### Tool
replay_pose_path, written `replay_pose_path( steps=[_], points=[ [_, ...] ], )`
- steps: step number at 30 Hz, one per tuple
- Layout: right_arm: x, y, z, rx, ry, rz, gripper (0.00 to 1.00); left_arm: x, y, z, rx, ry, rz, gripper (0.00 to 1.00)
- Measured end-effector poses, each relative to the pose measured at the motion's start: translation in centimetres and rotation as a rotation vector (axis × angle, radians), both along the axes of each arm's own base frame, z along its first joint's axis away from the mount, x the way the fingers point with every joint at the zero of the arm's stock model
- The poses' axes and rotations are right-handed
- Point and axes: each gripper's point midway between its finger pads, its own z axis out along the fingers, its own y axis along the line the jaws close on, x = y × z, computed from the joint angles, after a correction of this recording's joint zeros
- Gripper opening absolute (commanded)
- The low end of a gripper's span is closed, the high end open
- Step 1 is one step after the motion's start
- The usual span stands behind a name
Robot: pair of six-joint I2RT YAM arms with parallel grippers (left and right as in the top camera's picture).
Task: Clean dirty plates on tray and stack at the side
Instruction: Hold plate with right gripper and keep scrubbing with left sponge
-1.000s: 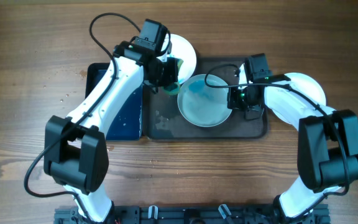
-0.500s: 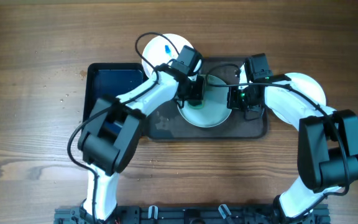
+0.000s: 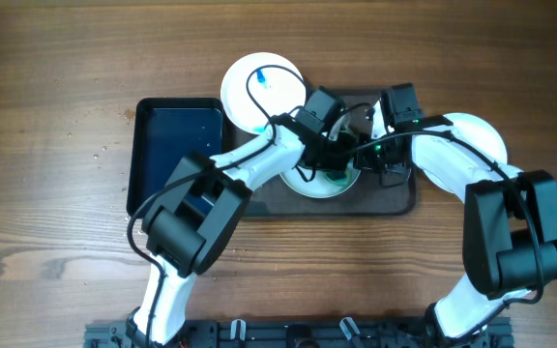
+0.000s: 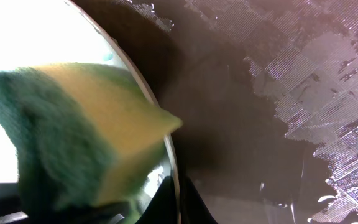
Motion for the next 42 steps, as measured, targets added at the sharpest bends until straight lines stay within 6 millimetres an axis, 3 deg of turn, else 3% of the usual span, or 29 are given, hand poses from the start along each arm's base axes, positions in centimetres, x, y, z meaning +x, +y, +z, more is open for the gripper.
replay_pose_path(
  steps=[5,7,12,15,20,27,31,34,39,42],
  points=[
    [0.0,0.0,0.0,0.000,0.000,0.000,0.04,2.8,0.8,0.1,0.048,-0.109,0.092,0.04],
    [0.0,0.0,0.0,0.000,0.000,0.000,0.04,5.3,2.6,0.1,0.096,-0.178,0.171,0.04],
    [0.0,0.0,0.0,0.000,0.000,0.000,0.04,8.0,6.3,0.0,0.171,-0.220,0.282,0.04],
    [0.0,0.0,0.0,0.000,0.000,0.000,0.04,7.3,8.1,-0.3,0.244,-0.165,0.302,0.04],
    [0.0,0.0,0.0,0.000,0.000,0.000,0.04,3.7,10.8,-0.5,0.341,0.004,0.280,0.04],
    [0.0,0.0,0.0,0.000,0.000,0.000,0.04,0.1,7.8,-0.3,0.133,0.182,0.101,0.04],
    [0.0,0.0,0.0,0.000,0.000,0.000,0.04,1.4,6.1,-0.2,0.049,0.120,0.071,0.04],
    [0.0,0.0,0.0,0.000,0.000,0.000,0.04,3.7,5.7,-0.2,0.059,0.003,0.090,0.04],
    [0.0,0.1,0.0,0.004,0.001,0.001,0.04,5.5,7.1,-0.3,0.190,-0.113,0.163,0.04],
    [0.0,0.1,0.0,0.005,0.001,0.001,0.04,4.3,8.7,-0.5,0.271,-0.060,0.182,0.04]
  ],
)
